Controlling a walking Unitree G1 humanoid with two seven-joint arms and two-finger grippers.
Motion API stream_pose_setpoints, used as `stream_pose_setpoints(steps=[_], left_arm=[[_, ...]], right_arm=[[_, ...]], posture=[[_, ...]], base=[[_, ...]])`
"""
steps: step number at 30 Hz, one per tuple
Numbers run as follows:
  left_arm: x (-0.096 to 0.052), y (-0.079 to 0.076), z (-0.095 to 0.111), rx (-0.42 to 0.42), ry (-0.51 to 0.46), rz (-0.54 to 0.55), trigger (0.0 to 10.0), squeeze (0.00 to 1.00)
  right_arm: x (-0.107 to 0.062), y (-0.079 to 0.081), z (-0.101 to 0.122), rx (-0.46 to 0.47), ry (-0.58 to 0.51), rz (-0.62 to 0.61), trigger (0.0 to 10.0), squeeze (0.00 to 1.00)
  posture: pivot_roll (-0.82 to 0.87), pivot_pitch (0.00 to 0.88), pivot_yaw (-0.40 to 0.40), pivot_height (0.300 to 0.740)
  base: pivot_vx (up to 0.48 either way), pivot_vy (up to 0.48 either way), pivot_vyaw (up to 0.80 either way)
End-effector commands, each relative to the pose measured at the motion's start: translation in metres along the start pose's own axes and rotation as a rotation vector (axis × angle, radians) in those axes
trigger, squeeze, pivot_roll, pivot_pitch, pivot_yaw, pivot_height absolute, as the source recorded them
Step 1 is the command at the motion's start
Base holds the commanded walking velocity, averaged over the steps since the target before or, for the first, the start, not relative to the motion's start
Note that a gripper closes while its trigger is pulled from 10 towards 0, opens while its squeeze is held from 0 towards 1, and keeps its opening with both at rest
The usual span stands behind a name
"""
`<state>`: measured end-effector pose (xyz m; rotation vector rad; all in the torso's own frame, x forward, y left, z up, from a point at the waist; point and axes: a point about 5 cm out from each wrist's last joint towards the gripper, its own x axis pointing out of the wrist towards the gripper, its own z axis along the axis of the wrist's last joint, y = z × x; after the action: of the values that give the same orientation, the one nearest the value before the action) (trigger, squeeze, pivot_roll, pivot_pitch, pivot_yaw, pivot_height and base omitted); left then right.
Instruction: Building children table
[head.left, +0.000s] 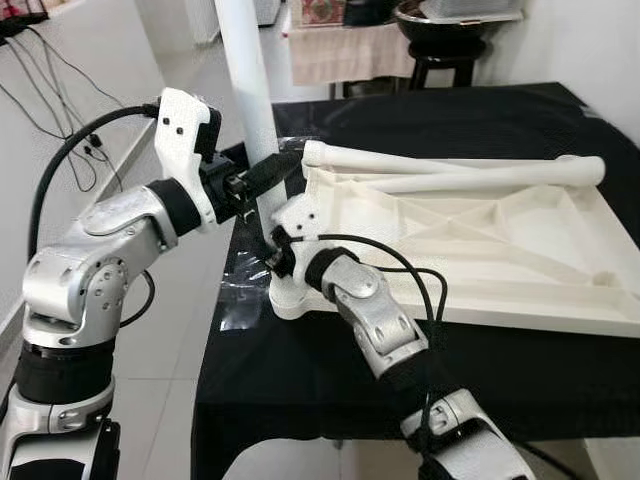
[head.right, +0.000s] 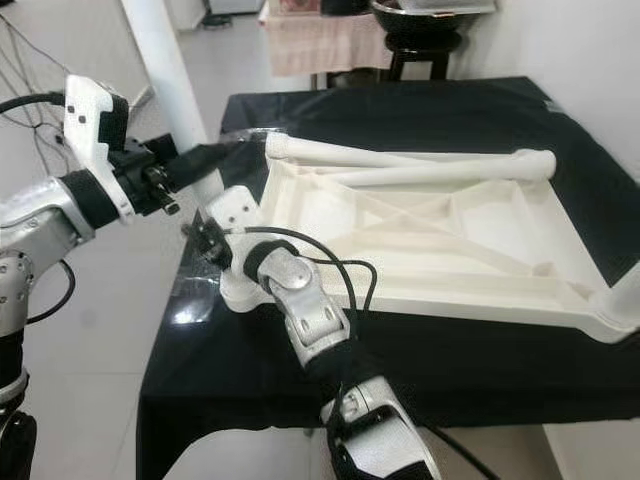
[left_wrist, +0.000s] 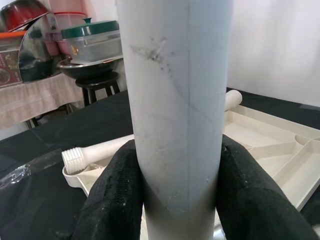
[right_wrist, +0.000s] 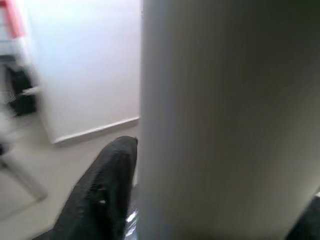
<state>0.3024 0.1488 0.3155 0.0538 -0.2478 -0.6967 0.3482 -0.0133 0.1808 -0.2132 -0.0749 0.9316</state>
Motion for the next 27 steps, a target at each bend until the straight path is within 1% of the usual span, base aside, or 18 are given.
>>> stream_pose_setpoints(steps=[1,2,3,5,7,8,9,10,14,15,16,17,18,27], left_arm=[[-0.003,0.007,-0.006,0.011,0.039,0.038,0.0,0.0],[-0.003,0.007,-0.006,0.011,0.039,0.037,0.0,0.0],[-0.003,0.007,-0.006,0.011,0.039,0.037,0.0,0.0],[-0.003,0.006,-0.005,0.011,0.039,0.036,0.0,0.0],[-0.003,0.006,-0.005,0.011,0.039,0.036,0.0,0.0],[-0.004,0.005,-0.005,0.01,0.04,0.035,0.0,0.0],[-0.004,0.005,-0.005,0.01,0.04,0.035,0.0,0.0],[-0.006,0.004,-0.006,0.009,0.045,0.031,0.0,0.0],[-0.006,0.004,-0.006,0.009,0.047,0.03,0.0,0.0],[-0.006,0.004,-0.006,0.009,0.047,0.029,0.0,0.0],[-0.006,0.004,-0.006,0.01,0.047,0.029,0.0,0.0],[-0.006,0.004,-0.006,0.01,0.047,0.029,0.0,0.0],[-0.007,0.004,-0.006,0.011,0.048,0.028,0.0,0.0],[-0.008,0.004,-0.005,0.016,0.048,0.034,0.0,0.0]], right_arm=[[0.003,0.002,0.006,0.004,-0.038,0.042,10.0,1.0],[0.0,-0.004,0.01,-0.005,-0.066,0.108,10.0,1.0],[0.0,-0.004,0.01,-0.005,-0.066,0.108,10.0,1.0],[-0.009,-0.016,0.011,-0.032,-0.086,0.249,10.0,1.0],[-0.009,-0.016,0.011,-0.032,-0.086,0.249,10.0,1.0],[-0.012,-0.02,0.01,-0.034,-0.08,0.281,10.0,0.36],[-0.012,-0.02,0.01,-0.034,-0.08,0.281,10.0,0.36],[-0.011,-0.024,0.011,-0.004,-0.071,0.318,10.0,0.0],[-0.008,-0.024,0.01,0.026,-0.07,0.34,10.0,0.0],[-0.007,-0.023,0.01,0.034,-0.069,0.348,9.5,0.0],[-0.006,-0.023,0.01,0.047,-0.072,0.361,3.6,0.0],[-0.006,-0.023,0.01,0.047,-0.072,0.361,3.6,0.0],[-0.004,-0.023,0.009,0.058,-0.073,0.369,0.0,0.0],[-0.004,-0.024,0.006,0.071,-0.08,0.389,0.0,0.0]], posture=[[-0.01,0.093,0.034,0.74],[-0.01,0.095,0.033,0.74],[-0.01,0.095,0.033,0.74],[-0.01,0.103,0.031,0.74],[-0.01,0.103,0.031,0.74],[-0.01,0.11,0.032,0.74],[-0.01,0.11,0.032,0.74],[0.0,0.116,0.031,0.74],[0.0,0.116,0.031,0.74],[0.01,0.118,0.031,0.74],[0.01,0.118,0.031,0.74],[0.01,0.118,0.031,0.74],[0.01,0.116,0.03,0.74],[0.02,0.107,0.02,0.74]], base=[[0.0,0.0,0.0],[0.0,0.0,0.0],[0.0,0.0,0.0],[0.0,0.0,0.0],[0.0,0.0,0.0],[0.0,0.0,0.0],[0.0,0.0,0.0],[0.0,0.0,0.0],[0.0,0.0,0.0],[0.0,0.0,0.0],[0.0,0.0,0.0],[0.0,0.0,0.0],[0.0,0.0,0.0],[0.0,0.0,0.0]])
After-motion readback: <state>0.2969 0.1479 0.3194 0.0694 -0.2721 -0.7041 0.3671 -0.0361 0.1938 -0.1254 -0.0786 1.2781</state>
